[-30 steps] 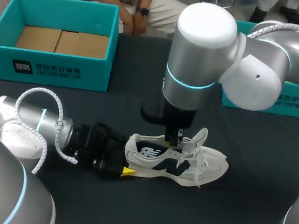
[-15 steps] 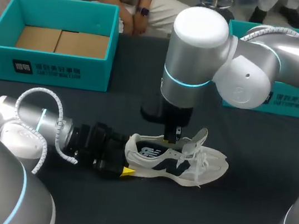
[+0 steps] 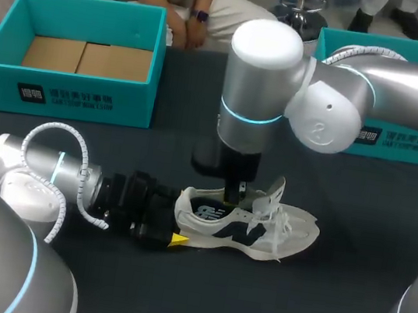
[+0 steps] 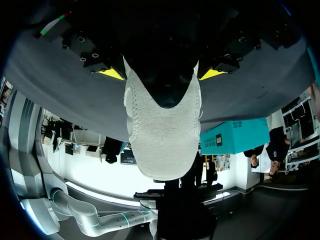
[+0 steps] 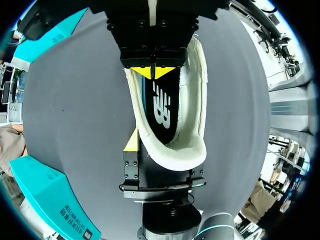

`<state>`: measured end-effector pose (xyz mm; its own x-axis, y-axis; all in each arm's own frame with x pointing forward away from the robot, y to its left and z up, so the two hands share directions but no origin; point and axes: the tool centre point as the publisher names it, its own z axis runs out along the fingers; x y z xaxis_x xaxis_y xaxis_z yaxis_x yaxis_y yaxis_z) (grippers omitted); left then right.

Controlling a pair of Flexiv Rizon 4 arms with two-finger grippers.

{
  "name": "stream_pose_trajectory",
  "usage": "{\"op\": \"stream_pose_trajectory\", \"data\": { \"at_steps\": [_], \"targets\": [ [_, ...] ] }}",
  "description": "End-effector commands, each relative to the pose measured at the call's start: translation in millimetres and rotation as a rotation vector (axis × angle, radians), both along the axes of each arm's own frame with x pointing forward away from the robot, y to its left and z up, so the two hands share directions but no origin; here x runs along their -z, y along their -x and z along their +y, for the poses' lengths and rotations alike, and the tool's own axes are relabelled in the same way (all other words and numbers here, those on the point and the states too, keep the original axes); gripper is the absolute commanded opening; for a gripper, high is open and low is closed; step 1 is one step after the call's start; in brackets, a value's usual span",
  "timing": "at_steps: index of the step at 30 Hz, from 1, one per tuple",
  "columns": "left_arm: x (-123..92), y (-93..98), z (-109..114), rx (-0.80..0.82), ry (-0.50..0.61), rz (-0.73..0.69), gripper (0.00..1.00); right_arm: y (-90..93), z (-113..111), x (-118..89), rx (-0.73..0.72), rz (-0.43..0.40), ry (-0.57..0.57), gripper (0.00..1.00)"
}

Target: Take the shoe out of the shoebox, open the shoe tongue, remove and reinsert the insole, then place the shoe into the shoebox

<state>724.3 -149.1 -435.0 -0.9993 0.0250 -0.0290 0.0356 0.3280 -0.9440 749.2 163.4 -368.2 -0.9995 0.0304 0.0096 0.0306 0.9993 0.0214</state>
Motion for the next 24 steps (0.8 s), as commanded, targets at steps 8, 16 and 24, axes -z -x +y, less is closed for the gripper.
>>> {"op": "stream_pose_trajectory", "data": {
  "at_steps": [8,16,24],
  "targets": [
    [4.8,0.7,-1.2,-0.001,-0.003,-0.001,0.0,-7.3,6.9,12.3,0.001,0.037,0.026,0.0],
    [4.8,0.7,-1.2,-0.001,-0.003,-0.001,0.0,-9.1,8.3,13.3,-0.004,0.045,0.026,0.44],
    [4.8,0.7,-1.2,-0.001,-0.003,-0.001,0.0,-7.7,7.5,13.4,-0.003,0.049,0.029,0.47]
  ]
}}
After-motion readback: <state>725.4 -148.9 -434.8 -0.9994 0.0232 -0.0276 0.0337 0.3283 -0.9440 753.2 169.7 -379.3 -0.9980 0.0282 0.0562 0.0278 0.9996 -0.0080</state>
